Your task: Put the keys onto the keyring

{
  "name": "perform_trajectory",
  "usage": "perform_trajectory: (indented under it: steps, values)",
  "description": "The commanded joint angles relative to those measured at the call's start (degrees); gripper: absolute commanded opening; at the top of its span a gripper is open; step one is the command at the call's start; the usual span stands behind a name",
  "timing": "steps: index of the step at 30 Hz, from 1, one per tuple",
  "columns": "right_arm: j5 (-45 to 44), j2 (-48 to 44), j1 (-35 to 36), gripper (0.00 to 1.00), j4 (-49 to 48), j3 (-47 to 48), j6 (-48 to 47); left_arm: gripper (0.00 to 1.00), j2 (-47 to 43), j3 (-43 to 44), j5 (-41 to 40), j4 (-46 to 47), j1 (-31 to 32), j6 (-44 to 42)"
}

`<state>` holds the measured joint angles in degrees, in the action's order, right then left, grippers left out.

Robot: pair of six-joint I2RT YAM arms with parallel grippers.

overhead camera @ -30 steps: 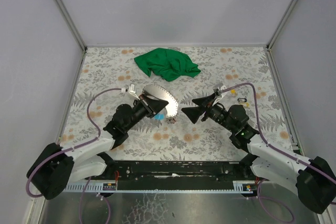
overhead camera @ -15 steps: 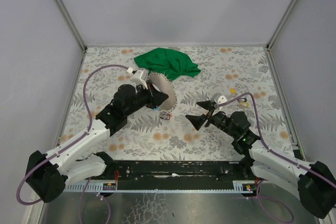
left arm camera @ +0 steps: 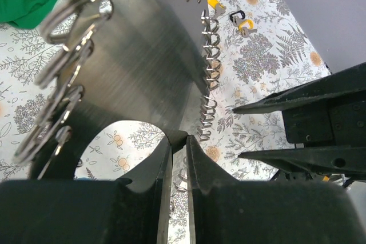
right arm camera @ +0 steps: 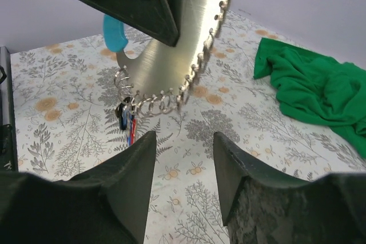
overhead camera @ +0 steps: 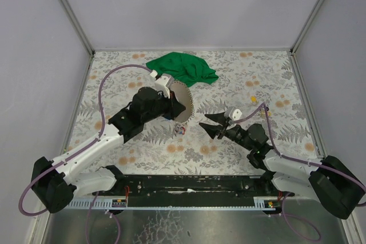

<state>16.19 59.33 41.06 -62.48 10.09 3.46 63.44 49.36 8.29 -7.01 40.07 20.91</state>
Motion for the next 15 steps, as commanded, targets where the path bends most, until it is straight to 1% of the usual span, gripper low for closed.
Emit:
perform_trajectory:
  steps: [1, 3, 5, 15]
  values:
    - [-0.3, 2.9, 2.9, 0.50, -9.5, 1.7, -3.6, 0.00, -0.6, 2.7, -2.5, 3.0, 1.2, -0.7]
    - [-1.6, 4.2, 4.4, 0.49, -9.2, 2.5, -4.6, 0.00, -0.7, 2.9, -2.9, 3.3, 1.5, -0.5]
    - [-3.2, 5.4, 5.7, 0.46, -9.1, 3.0, -5.8, 0.00, -0.9, 2.7, -3.1, 3.7, 1.7, -0.3]
    - [-10.1, 11.1, 11.6, 0.41, -15.8, 3.4, -10.2, 0.00, -2.4, 1.9, -5.8, 4.7, 2.3, 1.0]
